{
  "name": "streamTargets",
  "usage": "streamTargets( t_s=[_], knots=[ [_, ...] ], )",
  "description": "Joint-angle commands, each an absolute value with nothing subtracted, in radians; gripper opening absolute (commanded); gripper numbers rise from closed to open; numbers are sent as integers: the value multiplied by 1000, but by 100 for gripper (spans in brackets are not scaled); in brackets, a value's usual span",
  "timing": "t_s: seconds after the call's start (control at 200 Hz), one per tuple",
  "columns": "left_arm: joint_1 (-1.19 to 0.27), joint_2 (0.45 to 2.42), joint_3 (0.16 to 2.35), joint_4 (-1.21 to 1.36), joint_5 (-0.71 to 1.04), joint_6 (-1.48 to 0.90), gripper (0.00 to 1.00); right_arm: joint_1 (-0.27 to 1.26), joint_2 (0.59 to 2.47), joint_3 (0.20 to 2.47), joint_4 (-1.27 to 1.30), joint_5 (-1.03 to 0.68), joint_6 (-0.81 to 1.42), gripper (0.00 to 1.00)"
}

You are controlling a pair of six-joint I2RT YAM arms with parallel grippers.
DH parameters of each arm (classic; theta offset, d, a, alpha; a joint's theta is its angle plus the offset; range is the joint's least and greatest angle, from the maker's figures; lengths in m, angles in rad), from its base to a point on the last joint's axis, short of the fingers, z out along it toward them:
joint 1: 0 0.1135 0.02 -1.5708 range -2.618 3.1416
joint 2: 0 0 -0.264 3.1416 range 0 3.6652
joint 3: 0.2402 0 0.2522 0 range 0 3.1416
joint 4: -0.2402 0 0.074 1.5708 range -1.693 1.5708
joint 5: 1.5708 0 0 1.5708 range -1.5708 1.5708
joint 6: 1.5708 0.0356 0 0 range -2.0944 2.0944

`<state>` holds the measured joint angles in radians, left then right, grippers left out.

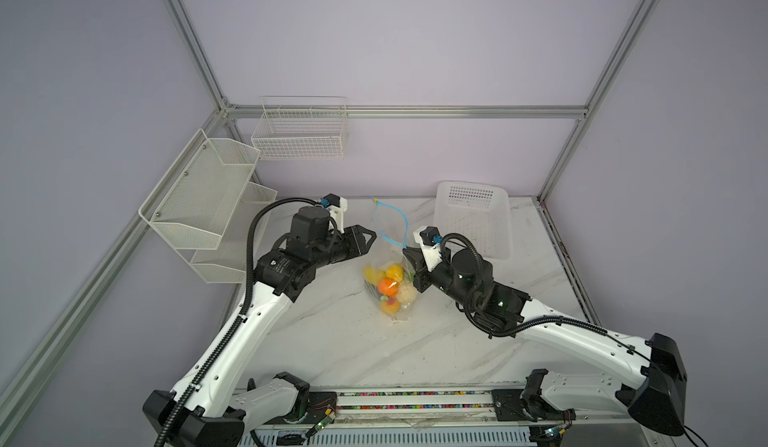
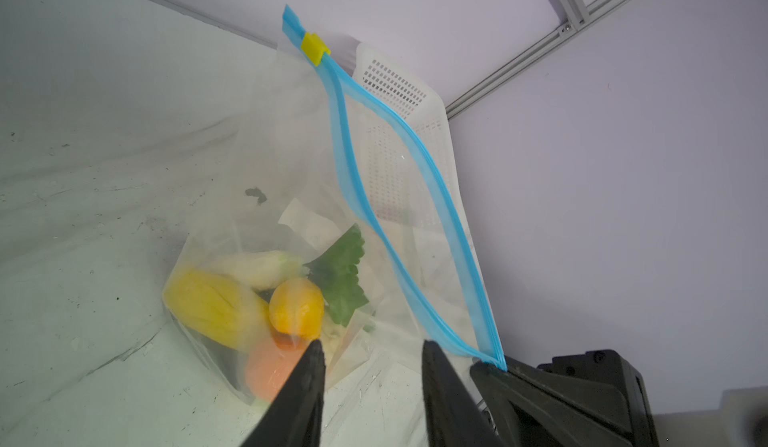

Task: Place the food in the zip-top bag and seal the zipper

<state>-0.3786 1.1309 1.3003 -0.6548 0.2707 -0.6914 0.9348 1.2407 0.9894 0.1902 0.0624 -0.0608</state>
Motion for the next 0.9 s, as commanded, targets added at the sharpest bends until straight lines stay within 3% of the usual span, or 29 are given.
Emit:
streamTargets(
  t_s=[0.0,0.17,0.29,0.445,0.59,0.895],
  knots=[
    [-324,1097,1410,-680,306,-613,45,872,1277,1058,193,-174,-194,0],
    [-220,1077,1415,-662,391,-545,57,770,1344,1155,128,-377,-322,0],
    [-143,1063,1359,-591,481,-517,60,711,1406,1246,12,-515,-425,0],
    [-34,1039,1248,-464,612,-515,60,637,1472,1358,-107,-694,-492,0],
    [54,1018,1191,-428,735,-450,58,601,1480,1399,-165,-760,-541,0],
    [60,956,1022,-326,793,-86,54,525,1484,1425,-250,-892,-668,0]
  ],
)
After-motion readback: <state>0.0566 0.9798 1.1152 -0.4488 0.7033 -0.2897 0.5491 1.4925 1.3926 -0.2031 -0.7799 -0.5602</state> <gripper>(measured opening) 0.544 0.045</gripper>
